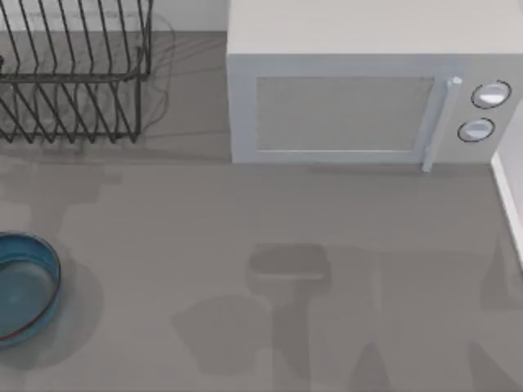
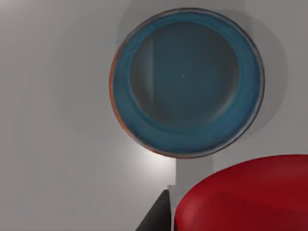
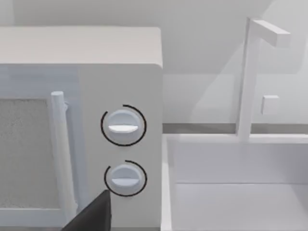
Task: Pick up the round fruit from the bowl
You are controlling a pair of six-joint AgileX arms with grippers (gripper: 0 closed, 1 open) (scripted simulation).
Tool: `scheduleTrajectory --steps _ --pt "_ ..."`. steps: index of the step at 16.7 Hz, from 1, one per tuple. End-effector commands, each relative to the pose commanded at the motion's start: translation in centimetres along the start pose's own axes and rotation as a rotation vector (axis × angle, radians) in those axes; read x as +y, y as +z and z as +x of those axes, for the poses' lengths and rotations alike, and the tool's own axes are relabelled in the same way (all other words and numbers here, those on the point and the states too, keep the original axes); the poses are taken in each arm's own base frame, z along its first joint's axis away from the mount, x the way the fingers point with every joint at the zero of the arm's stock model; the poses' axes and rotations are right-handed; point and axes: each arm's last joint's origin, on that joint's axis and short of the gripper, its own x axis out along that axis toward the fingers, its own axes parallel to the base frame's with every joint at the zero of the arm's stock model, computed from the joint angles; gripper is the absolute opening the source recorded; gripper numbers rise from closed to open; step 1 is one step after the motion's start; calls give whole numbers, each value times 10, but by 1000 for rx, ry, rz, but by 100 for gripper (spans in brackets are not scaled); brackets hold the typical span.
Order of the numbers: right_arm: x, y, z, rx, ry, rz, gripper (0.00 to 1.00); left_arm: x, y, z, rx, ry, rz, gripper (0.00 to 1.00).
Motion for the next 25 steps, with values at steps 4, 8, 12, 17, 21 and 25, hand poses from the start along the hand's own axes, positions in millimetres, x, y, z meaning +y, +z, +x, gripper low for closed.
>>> scheduleTrajectory --steps 4,8,12,17,21,25 --pt "0 0 0 0 0 0 100 -86 25 31 25 -13 3 0" --pt "0 0 0 0 0 0 100 -183 19 65 42 -18 4 0" --pt "0 0 0 0 0 0 100 -225 8 85 44 -23 3 0" --pt "0 0 0 0 0 0 100 -225 8 84 42 -25 2 0" --pt "0 0 0 0 0 0 100 -228 9 116 47 -21 3 0" --pt "0 0 0 0 0 0 100 -230 7 169 34 -31 2 0"
